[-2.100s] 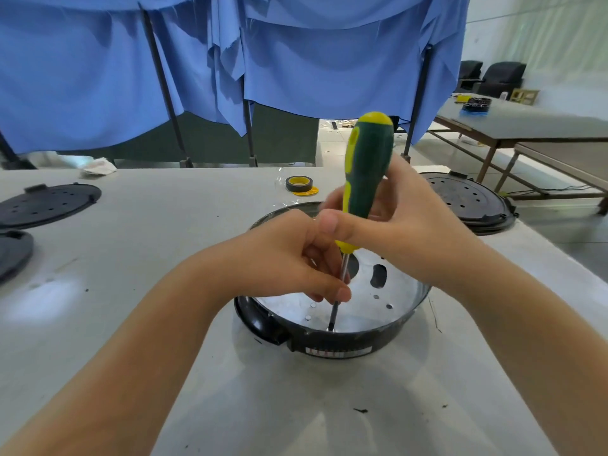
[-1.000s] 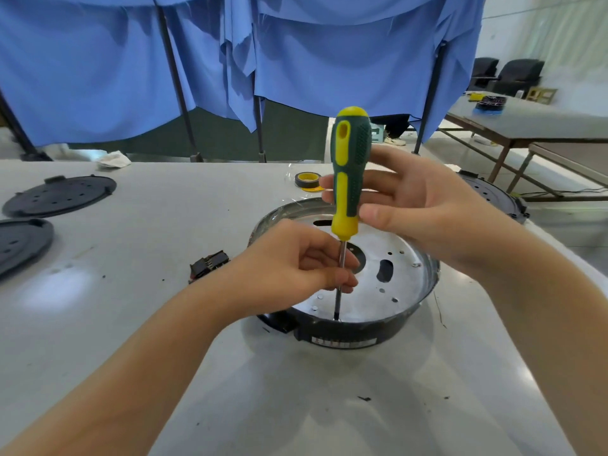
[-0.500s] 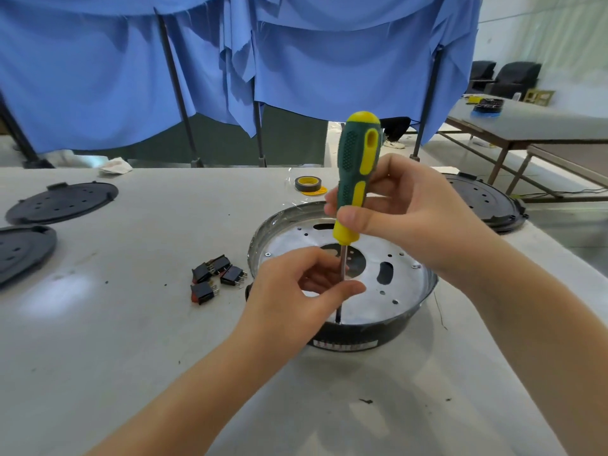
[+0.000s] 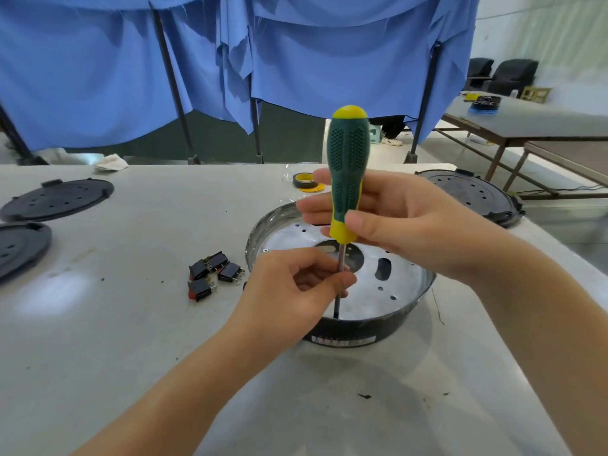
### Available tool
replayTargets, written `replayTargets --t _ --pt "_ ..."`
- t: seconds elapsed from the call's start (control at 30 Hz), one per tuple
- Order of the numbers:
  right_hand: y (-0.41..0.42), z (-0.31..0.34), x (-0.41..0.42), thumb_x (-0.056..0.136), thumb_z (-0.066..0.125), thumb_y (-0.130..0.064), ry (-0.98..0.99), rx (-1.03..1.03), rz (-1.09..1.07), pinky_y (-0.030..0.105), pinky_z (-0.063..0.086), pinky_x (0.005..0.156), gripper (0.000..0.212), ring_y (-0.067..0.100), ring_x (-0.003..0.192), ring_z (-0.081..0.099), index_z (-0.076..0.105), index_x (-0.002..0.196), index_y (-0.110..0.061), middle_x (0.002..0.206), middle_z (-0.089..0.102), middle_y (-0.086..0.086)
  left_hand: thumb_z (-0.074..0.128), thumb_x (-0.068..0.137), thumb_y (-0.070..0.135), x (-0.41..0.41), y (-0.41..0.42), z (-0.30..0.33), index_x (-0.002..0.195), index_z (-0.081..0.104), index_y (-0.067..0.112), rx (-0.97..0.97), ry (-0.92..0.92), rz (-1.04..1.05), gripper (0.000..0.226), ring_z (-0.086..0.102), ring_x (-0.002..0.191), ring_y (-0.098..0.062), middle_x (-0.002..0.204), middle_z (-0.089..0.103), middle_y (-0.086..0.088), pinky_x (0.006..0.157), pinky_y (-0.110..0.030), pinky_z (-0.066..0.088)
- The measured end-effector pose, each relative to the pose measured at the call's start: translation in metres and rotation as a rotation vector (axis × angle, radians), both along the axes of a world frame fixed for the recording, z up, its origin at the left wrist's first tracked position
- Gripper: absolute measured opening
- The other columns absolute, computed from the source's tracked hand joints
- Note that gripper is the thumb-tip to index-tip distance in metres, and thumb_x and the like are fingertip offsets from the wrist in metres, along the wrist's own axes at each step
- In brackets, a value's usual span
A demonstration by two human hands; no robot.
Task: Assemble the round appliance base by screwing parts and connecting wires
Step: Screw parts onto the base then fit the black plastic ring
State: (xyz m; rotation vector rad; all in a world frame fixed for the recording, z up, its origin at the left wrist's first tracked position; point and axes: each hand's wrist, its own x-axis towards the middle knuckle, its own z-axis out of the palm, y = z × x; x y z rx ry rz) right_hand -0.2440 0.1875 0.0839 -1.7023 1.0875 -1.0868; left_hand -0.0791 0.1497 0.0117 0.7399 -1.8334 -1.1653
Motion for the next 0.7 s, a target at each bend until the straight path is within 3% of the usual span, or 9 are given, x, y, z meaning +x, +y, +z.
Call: replayTargets --t 0.13,0.23,0.33,0.43,0.57,0.63,0.7 --pt "0.000 0.002 -0.004 0.072 0.070 -0.011 -0.011 -0.059 -0.077 0.024 0.056 0.079 0.042 0.018 0.095 0.071 0.062 0.113 -0.007 0.098 0.075 0.004 0.074 0.082 0.009 -0.001 0.000 -0.001 0.082 0.073 0.022 0.008 -0.005 -0.042 0.013 0.074 0.072 -0.010 0.077 0.075 0.006 0.071 -0.020 0.058" --pt "-0.003 -0.001 0.002 0.059 0.082 -0.022 0.067 -0.171 -0.263 0.028 0.059 0.069 0.056 0.021 0.079 0.073 0.058 0.103 0.003 0.083 0.074 0.005 0.068 0.086 0.005 -0.002 -0.001 -0.002 0.086 0.071 0.023 0.006 -0.017 -0.064 0.018 0.074 0.077 -0.010 0.081 0.076 0.005 0.076 -0.024 0.058" --pt "-0.006 -0.006 0.013 0.057 0.086 -0.036 0.168 -0.326 -0.421 0.032 0.056 0.061 0.062 0.026 0.065 0.062 0.054 0.095 0.001 0.071 0.061 0.008 0.062 0.091 0.005 -0.001 -0.001 -0.003 0.098 0.071 0.017 -0.031 -0.062 -0.087 0.017 0.073 0.081 -0.006 0.083 0.076 0.006 0.077 -0.019 0.057" --pt "-0.006 -0.008 0.018 0.060 0.086 -0.038 0.172 -0.374 -0.486 0.021 0.047 0.053 0.057 0.010 0.054 0.048 0.054 0.093 -0.004 0.064 0.052 -0.004 0.066 0.089 0.007 0.000 -0.001 -0.003 0.098 0.072 0.019 -0.091 -0.054 -0.065 0.016 0.072 0.079 -0.004 0.082 0.075 0.010 0.074 -0.017 0.056" --pt "-0.005 -0.006 0.016 0.066 0.078 -0.042 0.181 -0.303 -0.432 0.027 0.056 0.065 0.053 0.015 0.066 0.061 0.057 0.102 -0.009 0.077 0.063 0.003 0.082 0.073 0.018 0.001 -0.003 -0.003 0.079 0.071 0.030 -0.165 -0.004 0.046 0.016 0.070 0.066 -0.007 0.074 0.073 0.012 0.065 -0.017 0.055" --pt "-0.004 -0.005 0.013 0.079 0.070 -0.033 0.092 -0.199 -0.260 0.029 0.058 0.079 0.043 0.012 0.086 0.070 0.057 0.114 -0.012 0.095 0.071 0.002 0.082 0.072 0.017 0.001 -0.005 -0.003 0.071 0.070 0.032 -0.140 0.016 0.048 0.019 0.070 0.064 -0.012 0.070 0.073 0.009 0.064 -0.022 0.057" --pt "-0.004 -0.005 0.009 0.090 0.059 -0.015 -0.039 -0.095 -0.080 0.029 0.053 0.092 0.040 0.014 0.108 0.066 0.051 0.129 -0.010 0.117 0.068 0.005 0.081 0.074 0.014 0.003 -0.007 -0.003 0.066 0.070 0.033 -0.092 0.023 0.024 0.024 0.072 0.065 -0.015 0.069 0.073 0.006 0.066 -0.025 0.058"
